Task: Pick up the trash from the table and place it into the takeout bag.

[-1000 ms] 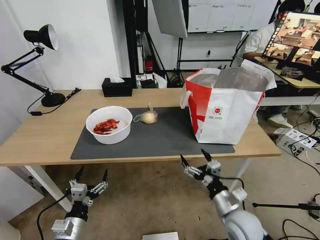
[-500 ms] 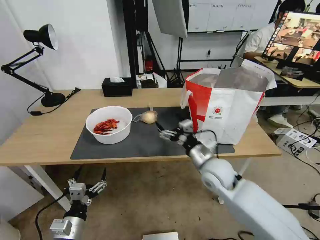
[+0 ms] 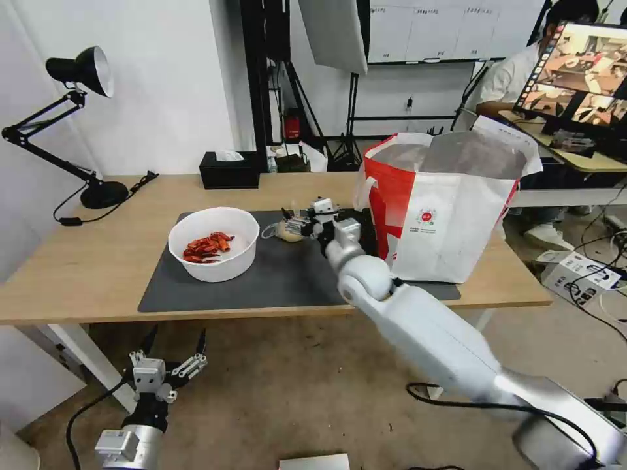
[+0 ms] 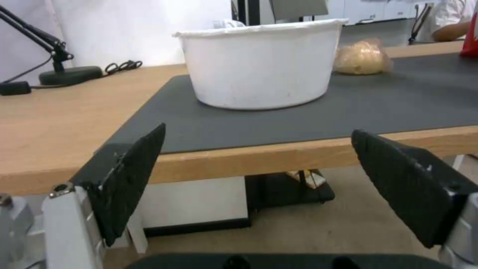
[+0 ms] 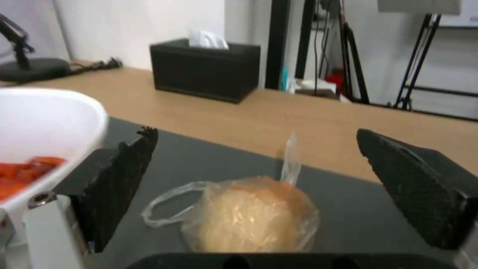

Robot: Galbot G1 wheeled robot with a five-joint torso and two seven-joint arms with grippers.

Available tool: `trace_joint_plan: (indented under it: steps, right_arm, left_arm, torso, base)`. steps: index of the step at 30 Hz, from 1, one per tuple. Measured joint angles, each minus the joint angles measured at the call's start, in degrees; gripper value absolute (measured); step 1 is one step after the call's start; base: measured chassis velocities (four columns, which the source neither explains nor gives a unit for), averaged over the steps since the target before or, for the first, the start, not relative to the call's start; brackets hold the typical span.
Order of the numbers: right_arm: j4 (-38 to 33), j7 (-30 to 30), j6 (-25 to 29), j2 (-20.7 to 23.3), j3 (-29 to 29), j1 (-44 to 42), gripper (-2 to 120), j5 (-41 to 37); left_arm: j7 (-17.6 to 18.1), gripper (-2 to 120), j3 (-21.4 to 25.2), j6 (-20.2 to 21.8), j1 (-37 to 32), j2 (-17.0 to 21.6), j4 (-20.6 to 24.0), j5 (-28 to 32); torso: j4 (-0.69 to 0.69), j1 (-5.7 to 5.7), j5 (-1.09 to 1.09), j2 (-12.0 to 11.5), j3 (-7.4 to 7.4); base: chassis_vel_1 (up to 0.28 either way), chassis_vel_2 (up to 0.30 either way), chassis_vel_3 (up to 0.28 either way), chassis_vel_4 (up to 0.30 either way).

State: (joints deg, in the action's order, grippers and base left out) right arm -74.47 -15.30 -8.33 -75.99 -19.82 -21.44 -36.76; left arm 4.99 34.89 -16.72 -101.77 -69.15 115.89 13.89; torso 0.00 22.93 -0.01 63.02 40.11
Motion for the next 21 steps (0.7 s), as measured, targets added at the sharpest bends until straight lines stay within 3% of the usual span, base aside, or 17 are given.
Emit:
trace_joint_plan:
  steps: [8, 21]
  right_arm:
    - [11.66, 2.15, -2.93, -6.73, 0.33, 2.43, 100, 2.48]
    - [15.59, -0.28, -6.4, -10.24, 0.8, 3.35, 100, 5.09]
  left_arm:
    - [0.0, 100, 0.74, -0.38, -0.18, 0.13, -0.29, 0.6]
    - [-0.08, 100, 1.64, -1.23, -0.51, -0.08, -0.46, 1.23]
  torso:
    - [0.0, 0.0, 0.0, 0.0, 0.0]
    - [0.0, -0.01, 0.0, 0.0, -0.01]
  base:
    - [0.0, 0.0, 0.0, 0.0]
    - [0.0, 0.0, 0.0, 0.0]
